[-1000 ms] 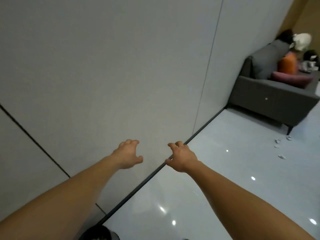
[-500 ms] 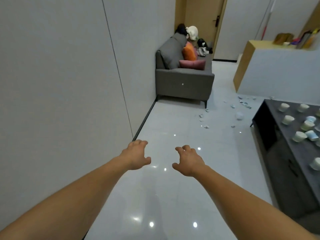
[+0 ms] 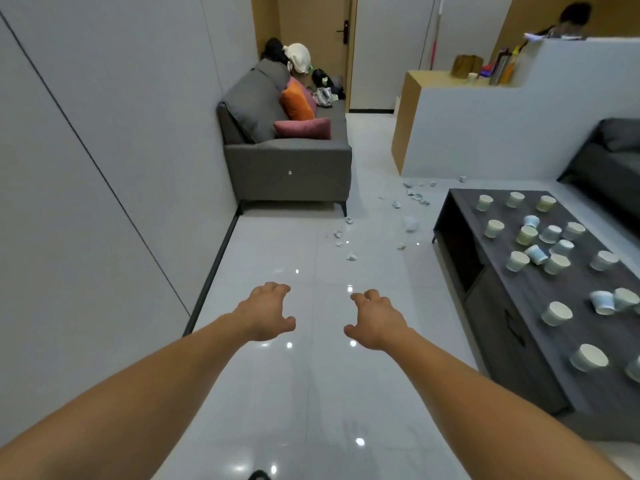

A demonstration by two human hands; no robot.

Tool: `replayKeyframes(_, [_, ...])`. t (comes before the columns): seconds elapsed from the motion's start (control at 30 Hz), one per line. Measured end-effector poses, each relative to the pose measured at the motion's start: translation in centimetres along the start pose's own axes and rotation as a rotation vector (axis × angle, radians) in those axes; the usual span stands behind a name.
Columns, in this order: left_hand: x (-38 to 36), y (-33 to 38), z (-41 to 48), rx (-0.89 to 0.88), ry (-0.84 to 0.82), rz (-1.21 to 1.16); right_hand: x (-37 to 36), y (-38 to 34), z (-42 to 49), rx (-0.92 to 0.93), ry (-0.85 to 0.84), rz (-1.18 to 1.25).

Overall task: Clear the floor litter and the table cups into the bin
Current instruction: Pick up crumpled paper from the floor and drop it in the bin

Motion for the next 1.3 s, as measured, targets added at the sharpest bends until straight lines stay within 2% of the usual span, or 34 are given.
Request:
replayKeyframes(0.27, [5.0,-4.1,15.9,-0.102,-0.014,-0.043,4.4,-1.2,11.6,-0.118,0.025,0.014])
replayKeyframes(0.47, [8.4,-3.4,26.0,-0.218,-0.029,-0.049,7.2,-0.2,19.2,-0.227,0.021,0.034])
replayKeyframes(0.67, [9.3,-2.9,36.4,-0.248,-0.094,-0.046,9.4,2.1,29.1,-0.260,-0.008,0.034])
replayKeyframes(1.07, [16.9,-4.9,57.6,-0.024,-0.012,-0.104,18.7,4.5,53.5,-0.073,-0.040,0.004])
replayKeyframes(1.3, [18.5,-8.3,68.7,0.041,-0.054,-0.154,21.4,3.1,66.5,-0.026,-0.084,-0.044])
Point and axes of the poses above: each hand's wrist, its own z-axis towards the middle knuckle, its own x-axis out of the back of the hand, y = z × x, the point moved 7 cm from there along z, towards the middle knuckle, and after that the axes turned 11 degrees about -x, right-handed, at the moved point
